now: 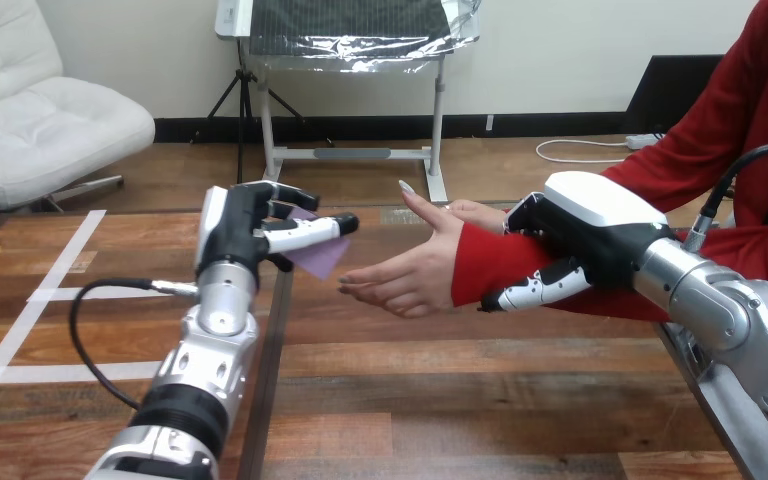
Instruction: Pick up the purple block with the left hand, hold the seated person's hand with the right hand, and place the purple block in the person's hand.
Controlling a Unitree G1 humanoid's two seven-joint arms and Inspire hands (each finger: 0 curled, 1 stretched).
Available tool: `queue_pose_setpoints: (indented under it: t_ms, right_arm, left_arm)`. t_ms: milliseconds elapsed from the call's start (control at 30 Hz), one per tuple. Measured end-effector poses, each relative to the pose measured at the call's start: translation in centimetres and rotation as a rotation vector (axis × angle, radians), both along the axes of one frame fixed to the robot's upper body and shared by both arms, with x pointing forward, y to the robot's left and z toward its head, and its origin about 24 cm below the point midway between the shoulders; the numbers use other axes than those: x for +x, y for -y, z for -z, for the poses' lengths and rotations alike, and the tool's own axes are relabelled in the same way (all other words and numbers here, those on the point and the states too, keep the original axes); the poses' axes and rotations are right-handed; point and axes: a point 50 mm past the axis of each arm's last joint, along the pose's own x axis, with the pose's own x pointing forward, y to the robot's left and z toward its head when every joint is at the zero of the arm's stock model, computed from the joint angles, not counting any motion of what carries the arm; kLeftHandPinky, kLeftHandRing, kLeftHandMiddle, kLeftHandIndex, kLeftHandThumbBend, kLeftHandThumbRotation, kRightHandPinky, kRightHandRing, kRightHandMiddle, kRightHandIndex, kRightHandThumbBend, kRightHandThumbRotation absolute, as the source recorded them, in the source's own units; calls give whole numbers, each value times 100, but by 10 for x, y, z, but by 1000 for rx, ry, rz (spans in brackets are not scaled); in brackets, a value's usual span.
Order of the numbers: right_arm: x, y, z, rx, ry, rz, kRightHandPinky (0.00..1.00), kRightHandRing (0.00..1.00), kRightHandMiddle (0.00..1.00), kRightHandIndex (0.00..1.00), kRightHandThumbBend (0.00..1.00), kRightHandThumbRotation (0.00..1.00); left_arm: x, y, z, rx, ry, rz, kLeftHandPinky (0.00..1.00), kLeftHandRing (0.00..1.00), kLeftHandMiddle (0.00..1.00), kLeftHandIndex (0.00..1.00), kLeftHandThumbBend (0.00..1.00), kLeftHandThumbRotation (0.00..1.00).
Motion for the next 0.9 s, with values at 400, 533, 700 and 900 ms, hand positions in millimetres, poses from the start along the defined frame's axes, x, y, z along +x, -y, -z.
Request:
queue_pose_setpoints:
  t_ms: [400, 533, 700, 900]
  right_arm:
    - [0, -4, -3, 4, 12, -13, 25, 30, 35, 36, 73, 41]
    - [0, -4, -3, 7, 12, -15, 25, 29, 35, 35, 73, 40]
    - [0, -6, -2, 11, 12, -18, 25, 29, 34, 35, 73, 40]
    - [0, -8, -1, 16, 11, -23, 24, 29, 34, 35, 73, 39]
  left_arm:
    - [0, 14, 2, -20, -10, 26, 40, 45, 49, 47, 74, 0]
    - [0, 19, 2, -28, -12, 34, 40, 45, 49, 47, 74, 0]
    - [0, 25, 2, -34, -16, 47, 40, 46, 49, 47, 74, 0]
    - [0, 32, 2, -44, -17, 61, 42, 46, 47, 46, 74, 0]
